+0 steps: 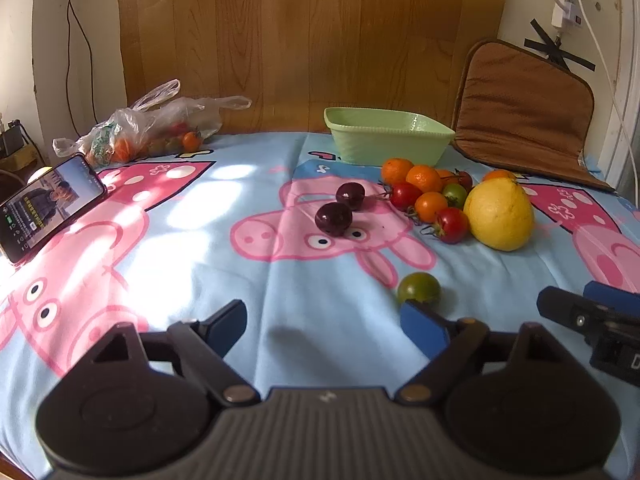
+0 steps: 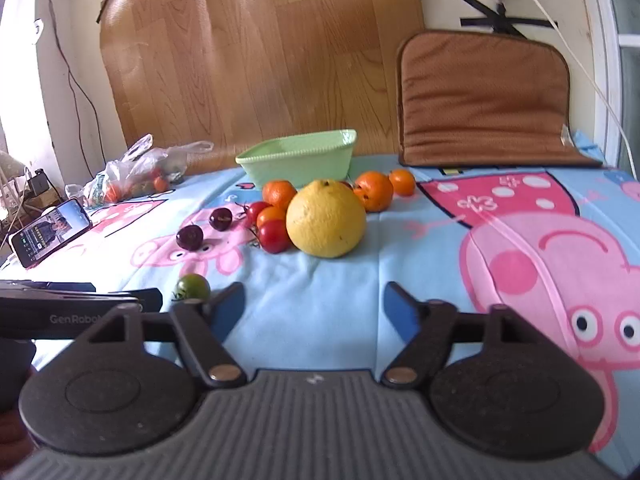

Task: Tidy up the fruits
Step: 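Move the left tool toward the yellow grapefruit, then close the left tool around the yellow grapefruit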

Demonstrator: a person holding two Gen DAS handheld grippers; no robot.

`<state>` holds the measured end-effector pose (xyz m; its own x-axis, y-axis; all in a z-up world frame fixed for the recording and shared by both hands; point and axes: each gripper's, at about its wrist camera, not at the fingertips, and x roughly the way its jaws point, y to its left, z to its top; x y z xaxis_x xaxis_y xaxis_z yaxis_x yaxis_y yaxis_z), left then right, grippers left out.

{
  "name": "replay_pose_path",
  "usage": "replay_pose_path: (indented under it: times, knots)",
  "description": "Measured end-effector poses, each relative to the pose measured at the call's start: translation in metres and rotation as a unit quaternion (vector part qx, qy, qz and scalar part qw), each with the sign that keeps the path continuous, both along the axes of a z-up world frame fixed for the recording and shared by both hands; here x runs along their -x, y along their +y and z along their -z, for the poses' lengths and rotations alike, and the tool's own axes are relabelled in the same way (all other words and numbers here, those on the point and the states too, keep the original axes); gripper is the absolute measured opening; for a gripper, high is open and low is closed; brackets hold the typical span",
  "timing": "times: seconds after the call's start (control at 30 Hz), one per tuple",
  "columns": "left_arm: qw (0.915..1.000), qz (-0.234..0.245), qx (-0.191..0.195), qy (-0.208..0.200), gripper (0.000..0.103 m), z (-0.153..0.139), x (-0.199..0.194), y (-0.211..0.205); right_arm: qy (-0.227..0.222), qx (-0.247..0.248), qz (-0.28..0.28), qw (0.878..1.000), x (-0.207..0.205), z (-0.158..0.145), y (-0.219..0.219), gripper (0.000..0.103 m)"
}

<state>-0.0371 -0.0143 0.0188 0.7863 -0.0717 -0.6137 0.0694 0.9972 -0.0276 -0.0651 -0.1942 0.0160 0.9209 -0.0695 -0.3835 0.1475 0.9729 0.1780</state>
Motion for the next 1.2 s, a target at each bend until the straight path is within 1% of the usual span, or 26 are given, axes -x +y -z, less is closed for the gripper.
replay_pose_path:
  times: [0.1,0.27,0.3,0.43,0.47,0.5,0.57,0.77,0.87,0.97,1.03,1.1,1.17,1.2]
  knots:
    - [0.9999,0.006,0.009,0.003,0.082,0.002,0.001,0.002,0.002,-0.005,-0.002,1.000,0.001,0.001,0.000,0.057]
    - [0.9994,0.029,0.017,-0.002,0.075,0.003,0.006,-0.002,0.004,-0.004,-0.011,1.000,0.002,0.001,0.004,0.048]
    - [0.9993,0.033,0.019,-0.005,0.075,0.003,0.007,-0.003,0.004,-0.003,-0.013,1.000,0.001,0.000,0.004,0.042]
    - [0.9982,0.053,0.023,-0.013,0.074,0.003,0.010,-0.006,0.003,0.000,-0.018,1.000,0.002,0.000,0.005,0.037]
    - [0.9979,0.058,0.024,-0.015,0.074,0.003,0.011,-0.006,0.003,0.001,-0.018,1.000,0.002,0.000,0.005,0.032]
    - [0.9976,0.063,0.024,-0.017,0.074,0.003,0.011,-0.007,0.005,0.001,-0.018,1.000,0.001,0.000,0.005,0.031]
    - [0.9969,0.071,0.026,-0.021,0.071,0.003,0.012,-0.007,0.006,0.001,-0.019,1.000,0.000,0.000,0.005,0.031]
    - [0.9946,0.096,0.033,-0.022,0.071,0.003,0.010,-0.009,0.005,0.010,-0.018,1.000,-0.004,0.000,0.006,0.030]
    - [0.9927,0.113,0.027,-0.033,0.070,0.000,0.008,-0.014,0.001,0.020,-0.015,1.000,-0.009,-0.005,0.002,0.031]
    - [0.9901,0.129,0.032,-0.045,0.070,-0.008,0.003,-0.015,-0.003,0.009,-0.005,1.000,-0.011,-0.011,-0.007,0.032]
    - [0.9864,0.151,0.037,-0.053,0.070,-0.017,-0.005,-0.019,-0.005,0.007,-0.001,1.000,-0.012,-0.012,-0.013,0.032]
    - [0.9807,0.179,0.052,-0.060,0.070,-0.027,-0.015,-0.023,-0.001,0.008,-0.003,1.000,-0.014,-0.012,-0.017,0.032]
    - [0.9730,0.210,0.071,-0.064,0.070,-0.035,-0.028,-0.029,0.004,0.014,-0.009,1.000,-0.017,-0.011,-0.019,0.032]
    - [0.9702,0.222,0.077,-0.059,0.070,-0.036,-0.036,-0.033,0.005,0.020,-0.015,1.000,-0.019,-0.011,-0.020,0.033]
